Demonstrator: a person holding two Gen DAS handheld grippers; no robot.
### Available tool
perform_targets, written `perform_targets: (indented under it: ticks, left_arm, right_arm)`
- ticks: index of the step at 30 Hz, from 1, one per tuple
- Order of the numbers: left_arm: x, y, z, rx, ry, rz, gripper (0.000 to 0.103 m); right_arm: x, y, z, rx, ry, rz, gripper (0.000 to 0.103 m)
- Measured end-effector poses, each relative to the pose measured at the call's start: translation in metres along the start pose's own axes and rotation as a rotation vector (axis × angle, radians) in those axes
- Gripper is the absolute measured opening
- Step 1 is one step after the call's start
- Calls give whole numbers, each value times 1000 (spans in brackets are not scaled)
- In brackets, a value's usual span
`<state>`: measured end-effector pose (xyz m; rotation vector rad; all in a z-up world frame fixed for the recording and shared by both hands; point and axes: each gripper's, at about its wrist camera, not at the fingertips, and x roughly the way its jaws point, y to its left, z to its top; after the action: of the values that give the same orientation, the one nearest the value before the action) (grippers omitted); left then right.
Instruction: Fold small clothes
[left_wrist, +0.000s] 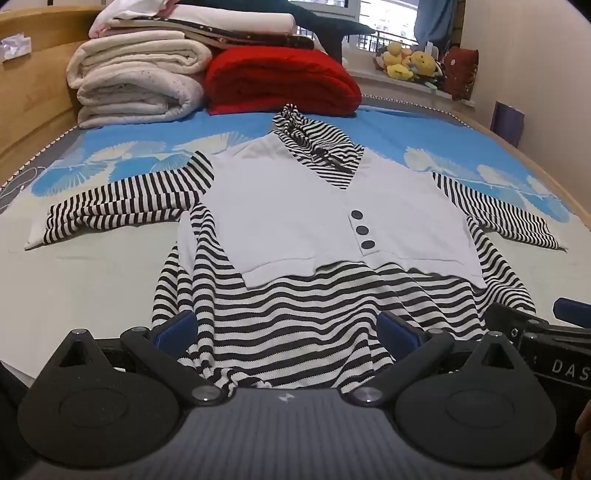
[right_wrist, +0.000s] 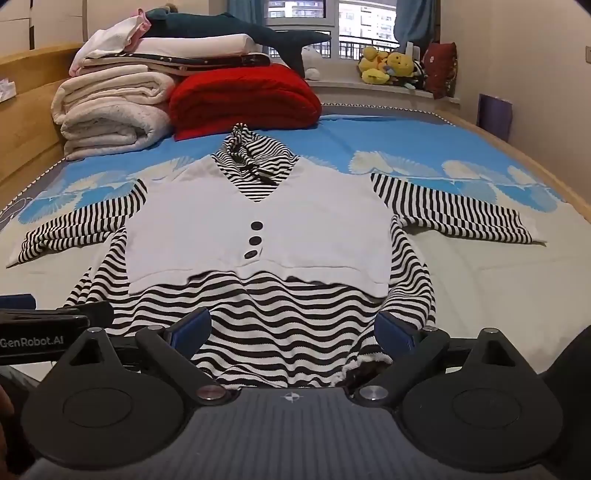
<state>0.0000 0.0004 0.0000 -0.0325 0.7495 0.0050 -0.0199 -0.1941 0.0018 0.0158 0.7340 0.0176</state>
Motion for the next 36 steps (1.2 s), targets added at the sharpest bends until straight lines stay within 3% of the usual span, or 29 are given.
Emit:
perform_targets:
  ticks: [27,36]
  left_arm:
    - [6,-1,-2,16,53,14,103]
    - [6,-1,-3,9,24,2,103]
  right_arm:
    - [-2,6,0,-39,-12,36,95]
    - [-2,7,0,-40,-12,39,95]
